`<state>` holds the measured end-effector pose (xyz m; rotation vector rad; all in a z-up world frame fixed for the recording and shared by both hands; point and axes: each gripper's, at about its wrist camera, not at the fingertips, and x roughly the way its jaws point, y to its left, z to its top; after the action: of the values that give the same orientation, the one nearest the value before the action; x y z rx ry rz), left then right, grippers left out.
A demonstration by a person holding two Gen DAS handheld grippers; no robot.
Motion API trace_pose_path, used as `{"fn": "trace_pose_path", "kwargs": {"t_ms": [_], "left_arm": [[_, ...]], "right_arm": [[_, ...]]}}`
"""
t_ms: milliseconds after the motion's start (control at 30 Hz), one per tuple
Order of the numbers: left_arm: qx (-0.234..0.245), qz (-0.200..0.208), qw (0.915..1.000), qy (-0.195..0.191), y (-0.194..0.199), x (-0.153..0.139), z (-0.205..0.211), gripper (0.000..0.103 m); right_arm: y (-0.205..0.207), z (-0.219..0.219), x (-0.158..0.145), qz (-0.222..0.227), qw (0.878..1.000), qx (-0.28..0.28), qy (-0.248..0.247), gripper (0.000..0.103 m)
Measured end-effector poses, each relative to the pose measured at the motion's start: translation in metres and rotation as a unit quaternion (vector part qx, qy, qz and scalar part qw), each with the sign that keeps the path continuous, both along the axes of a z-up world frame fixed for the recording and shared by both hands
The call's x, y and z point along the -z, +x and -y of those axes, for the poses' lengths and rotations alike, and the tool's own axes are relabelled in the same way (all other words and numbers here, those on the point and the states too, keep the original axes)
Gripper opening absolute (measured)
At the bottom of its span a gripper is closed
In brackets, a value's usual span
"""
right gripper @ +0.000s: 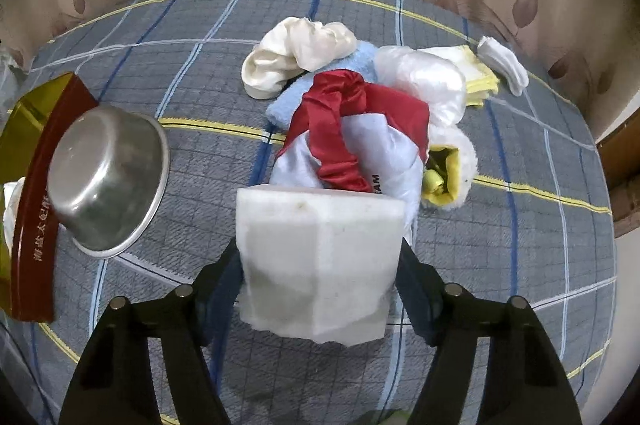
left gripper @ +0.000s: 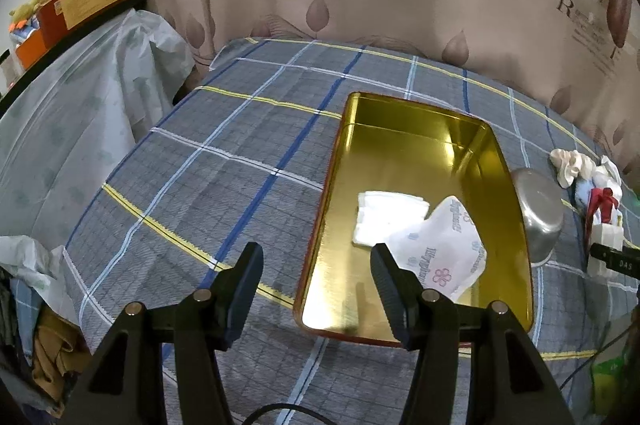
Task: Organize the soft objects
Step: 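Grasp the large white pad block with the right gripper and lift it, then grasp the red-and-white cloth bundle with the left gripper while the right holds the block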
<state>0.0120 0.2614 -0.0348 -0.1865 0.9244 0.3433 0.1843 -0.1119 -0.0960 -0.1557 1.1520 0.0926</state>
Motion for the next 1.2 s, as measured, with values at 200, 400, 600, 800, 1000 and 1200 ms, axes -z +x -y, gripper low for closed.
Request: {"fn": "trace_pose_path", "kwargs": {"t_ms": [200,400,600,800,1000,1200], "left_arm": [[0.030,0.008,0.9995,-0.003,0.002,-0.005,0.020,0.057],[0.080,0.016,0.9967,0.002,0.012,-0.017,0.062,0.057],[0.168,0.029,0.9846,-0.039,0.040,-0.026,0.128,0.057],[0.235,0.024,0.9701,-0.058,0.079,-0.013,0.203,0.057],[0.273,0.018,0.9598,-0.061,0.116,0.002,0.260,0.057],[0.305,0.005,0.9476,-0.095,0.145,0.015,0.299,0.057]], "right_arm": [[-0.011,0.014,-0.013,0.013,1.000,-0.003,0.028,0.067],[-0.024,0.038,-0.026,0.030,0.999,-0.006,0.043,0.067],[-0.041,0.076,-0.037,0.066,0.996,0.016,0.061,0.067],[-0.060,0.108,-0.034,0.089,0.992,0.054,0.077,0.067],[-0.070,0.129,-0.028,0.095,0.987,0.084,0.104,0.067],[-0.075,0.145,-0.033,0.113,0.984,0.100,0.094,0.067]]}}
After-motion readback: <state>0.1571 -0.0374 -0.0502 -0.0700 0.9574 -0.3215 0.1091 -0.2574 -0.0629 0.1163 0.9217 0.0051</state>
